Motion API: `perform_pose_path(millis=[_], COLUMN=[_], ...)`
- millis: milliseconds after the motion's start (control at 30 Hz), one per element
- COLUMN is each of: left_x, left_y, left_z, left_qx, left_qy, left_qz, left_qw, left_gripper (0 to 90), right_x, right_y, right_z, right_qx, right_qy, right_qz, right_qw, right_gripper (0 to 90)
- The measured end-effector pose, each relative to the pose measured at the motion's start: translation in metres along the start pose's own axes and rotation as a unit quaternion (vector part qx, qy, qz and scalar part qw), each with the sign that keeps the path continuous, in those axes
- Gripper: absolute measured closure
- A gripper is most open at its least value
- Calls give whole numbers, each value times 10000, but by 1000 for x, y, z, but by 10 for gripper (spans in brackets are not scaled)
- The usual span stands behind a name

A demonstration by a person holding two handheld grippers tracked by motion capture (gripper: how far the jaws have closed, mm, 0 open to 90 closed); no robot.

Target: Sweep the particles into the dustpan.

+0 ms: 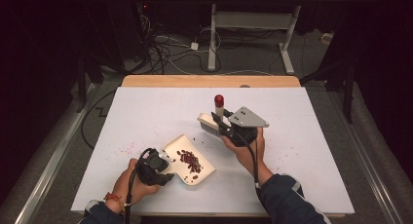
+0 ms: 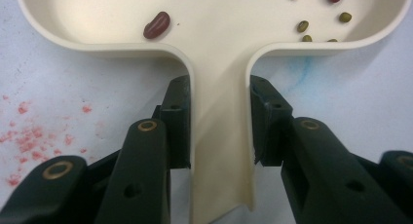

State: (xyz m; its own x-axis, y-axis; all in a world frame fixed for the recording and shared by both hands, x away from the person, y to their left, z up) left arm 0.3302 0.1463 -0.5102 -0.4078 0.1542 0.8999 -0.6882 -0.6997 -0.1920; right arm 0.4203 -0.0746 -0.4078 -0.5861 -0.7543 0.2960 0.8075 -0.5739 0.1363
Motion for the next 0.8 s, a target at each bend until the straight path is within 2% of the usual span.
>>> perform_pose_path(millis=[100, 167, 200, 333, 400, 433, 467, 567, 633, 767, 800], left_x=[0, 1, 1, 1, 1, 2, 2, 3, 3, 4, 4], left_y=[0, -1, -1, -3, -3, -3, -2, -3, -4, -5, -4], left_z=[0, 0, -1, -2, -2, -2, -2, -3, -4, -6, -7], left_qx=[-6, -32, -35, -14, -1, 6, 9, -19, -24, -38, -38], left_qy=[-7, -75, -93, -101, -101, -98, -98, -114, -123, -131, -129], left_qz=[-9, -37, -49, -75, -83, -78, -66, -23, 3, 86, 92], left_qw=[10000, 10000, 9999, 9999, 9999, 9999, 9999, 9999, 9999, 9999, 9999], left_gripper=[641, 641, 641, 641, 641, 641, 641, 640, 640, 640, 640], right_x=[-14, -19, -19, -17, -14, -10, -10, -3, -1, 8, 10], right_y=[-2, -6, -12, -18, -19, -22, -22, -33, -35, -46, -47], right_z=[-5, -7, -8, -10, -10, -9, -9, -9, -8, -1, 1], right_qx=[-11, 6, -33, -37, -175, -331, -331, -488, -511, -581, -559], right_qy=[-122, -97, -92, -85, -51, 19, 19, 47, 95, 299, 329], right_qz=[24, 168, 349, 478, 560, 764, 764, 1036, 1099, 1432, 1418], right_qw=[9999, 9998, 9993, 9988, 9983, 9965, 9965, 9934, 9926, 9875, 9878], right_gripper=[707, 708, 707, 706, 706, 706, 706, 706, 707, 707, 707])
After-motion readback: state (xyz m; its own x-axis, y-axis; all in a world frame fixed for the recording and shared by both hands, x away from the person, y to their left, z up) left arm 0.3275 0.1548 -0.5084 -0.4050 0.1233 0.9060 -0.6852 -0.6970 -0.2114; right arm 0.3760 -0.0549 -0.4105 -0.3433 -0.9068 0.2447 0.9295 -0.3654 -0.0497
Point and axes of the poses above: each handheld gripper's, and its own axes: x roughly backward along the jaws, z roughly out of its top, y roughly to its right, the point moved 5 cm from there along -x, roughly forward along the jaws, and after that the axes turned 14 degrees about z, right-handed, at the moved point
